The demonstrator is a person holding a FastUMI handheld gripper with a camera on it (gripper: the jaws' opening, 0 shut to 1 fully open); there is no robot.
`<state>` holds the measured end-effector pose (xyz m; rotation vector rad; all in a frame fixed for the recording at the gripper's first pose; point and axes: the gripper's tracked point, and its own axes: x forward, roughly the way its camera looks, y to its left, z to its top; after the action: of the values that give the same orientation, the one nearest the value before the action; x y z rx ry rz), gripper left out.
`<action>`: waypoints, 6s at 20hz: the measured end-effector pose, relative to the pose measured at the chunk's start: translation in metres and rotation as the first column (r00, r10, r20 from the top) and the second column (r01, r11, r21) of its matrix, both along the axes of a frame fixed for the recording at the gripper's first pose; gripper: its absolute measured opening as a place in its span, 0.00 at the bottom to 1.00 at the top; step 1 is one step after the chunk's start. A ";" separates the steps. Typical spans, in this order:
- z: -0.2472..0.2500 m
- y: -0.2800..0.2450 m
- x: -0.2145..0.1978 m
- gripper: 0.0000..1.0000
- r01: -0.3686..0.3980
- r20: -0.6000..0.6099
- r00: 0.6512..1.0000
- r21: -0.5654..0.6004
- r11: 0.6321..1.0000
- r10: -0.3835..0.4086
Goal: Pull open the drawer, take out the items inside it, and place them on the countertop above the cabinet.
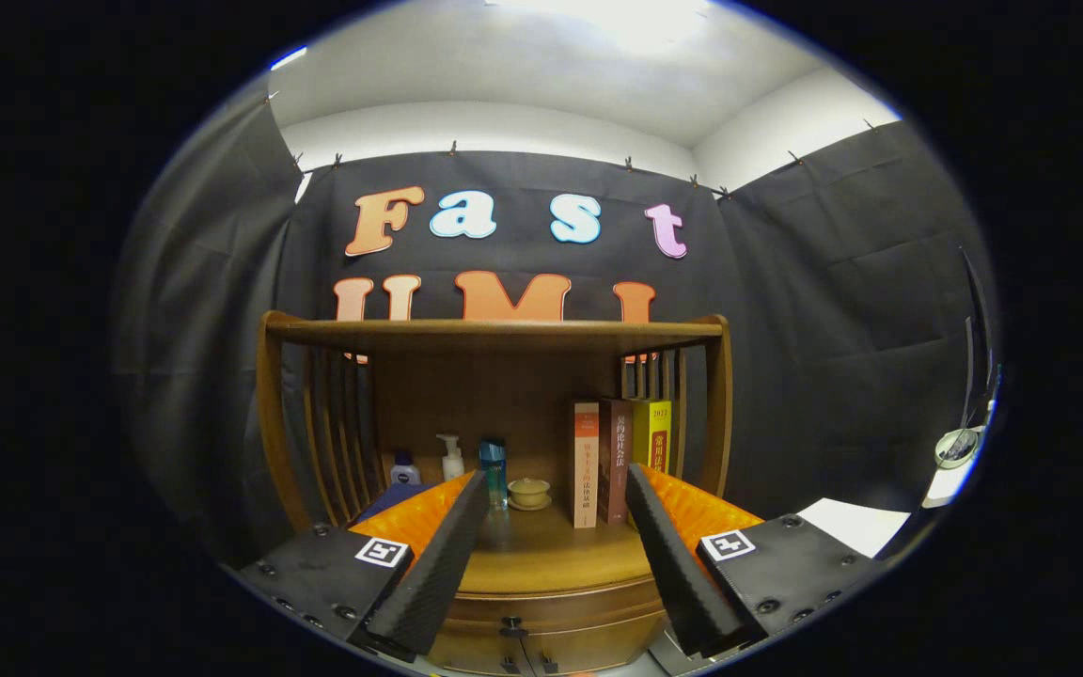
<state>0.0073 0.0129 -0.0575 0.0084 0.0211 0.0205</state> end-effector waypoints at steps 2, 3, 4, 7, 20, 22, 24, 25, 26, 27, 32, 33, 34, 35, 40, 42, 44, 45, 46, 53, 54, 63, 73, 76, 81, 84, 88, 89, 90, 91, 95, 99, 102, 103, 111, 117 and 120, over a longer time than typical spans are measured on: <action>-0.027 0.001 0.004 0.97 0.002 -0.025 1.000 0.011 1.000 -0.002; -0.044 0.002 0.005 0.97 0.004 -0.041 0.999 0.023 1.000 -0.003; -0.060 0.003 0.005 0.97 0.004 -0.057 0.998 0.035 0.999 -0.002; -0.109 0.008 0.009 0.97 0.002 -0.086 0.996 0.026 1.000 0.001; -0.296 0.042 0.009 0.97 -0.031 -0.177 0.984 0.001 1.000 0.031; -0.314 0.044 0.005 0.97 -0.029 -0.197 0.980 0.011 1.000 0.031; -0.330 0.045 0.003 0.97 -0.031 -0.225 0.974 0.022 0.999 0.035; -0.338 0.047 0.003 0.97 -0.036 -0.237 0.971 0.025 0.999 0.041; -0.344 0.048 0.002 0.93 -0.039 -0.245 0.968 0.027 0.999 0.044; -0.349 0.049 0.002 0.90 -0.040 -0.253 0.966 0.027 0.999 0.045; -0.373 0.058 0.001 0.74 -0.048 -0.293 0.954 0.041 0.998 0.058; -0.376 0.059 0.001 0.71 -0.047 -0.298 0.953 0.049 0.998 0.060; -0.381 0.060 0.002 0.67 -0.046 -0.305 0.950 0.057 0.997 0.061; -0.382 0.062 0.001 0.64 -0.045 -0.312 0.948 0.066 0.997 0.064; -0.390 0.062 0.001 0.53 -0.039 -0.339 0.939 0.075 0.996 0.062; -0.391 0.060 -0.002 0.50 -0.028 -0.343 0.938 0.086 0.996 0.056; -0.390 0.059 -0.004 0.48 -0.009 -0.335 0.941 0.114 0.993 0.047; -0.390 0.058 -0.008 0.45 -0.004 -0.334 0.941 0.124 0.992 0.046; -0.389 0.058 -0.010 0.45 -0.003 -0.332 0.942 0.132 0.991 0.047; -0.383 0.054 -0.037 0.45 -0.029 -0.346 0.936 0.113 0.993 0.066; -0.381 0.052 -0.043 0.45 -0.016 -0.351 0.935 0.122 0.992 0.059; -0.372 0.043 -0.088 0.45 -0.027 -0.365 0.929 0.104 0.994 0.064; -0.379 0.036 -0.120 0.40 -0.050 -0.410 0.909 0.058 0.997 0.069; -0.380 0.036 -0.126 0.40 -0.061 -0.427 0.901 0.039 0.997 0.072; -0.379 0.033 -0.138 0.40 -0.072 -0.439 0.896 0.015 0.997 0.071; -0.376 0.030 -0.148 0.40 -0.077 -0.442 0.894 0.005 0.997 0.071; -0.374 0.026 -0.160 0.40 -0.082 -0.453 0.888 -0.001 0.997 0.073; -0.374 0.025 -0.162 0.40 -0.084 -0.456 0.887 -0.005 0.996 0.073; -0.372 0.024 -0.164 0.40 -0.085 -0.456 0.887 -0.008 0.996 0.072; -0.372 0.023 -0.167 0.40 -0.085 -0.457 0.887 -0.009 0.996 0.071; -0.371 0.021 -0.174 0.40 -0.077 -0.462 0.885 -0.018 0.997 0.060; -0.370 0.021 -0.181 0.40 -0.071 -0.467 0.883 -0.028 0.997 0.050; -0.370 0.021 -0.183 0.40 -0.070 -0.468 0.882 -0.034 0.997 0.046; -0.369 0.021 -0.184 0.40 -0.070 -0.467 0.883 -0.034 0.997 0.046; -0.367 0.017 -0.183 0.52 -0.082 -0.483 0.874 -0.055 0.995 0.046; -0.342 0.015 -0.180 0.66 -0.079 -0.466 0.884 -0.069 0.994 0.038; -0.323 0.012 -0.178 0.75 -0.073 -0.451 0.892 -0.064 0.995 0.036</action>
<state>-0.1712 0.0249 -0.3804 -0.0673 0.4887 0.0738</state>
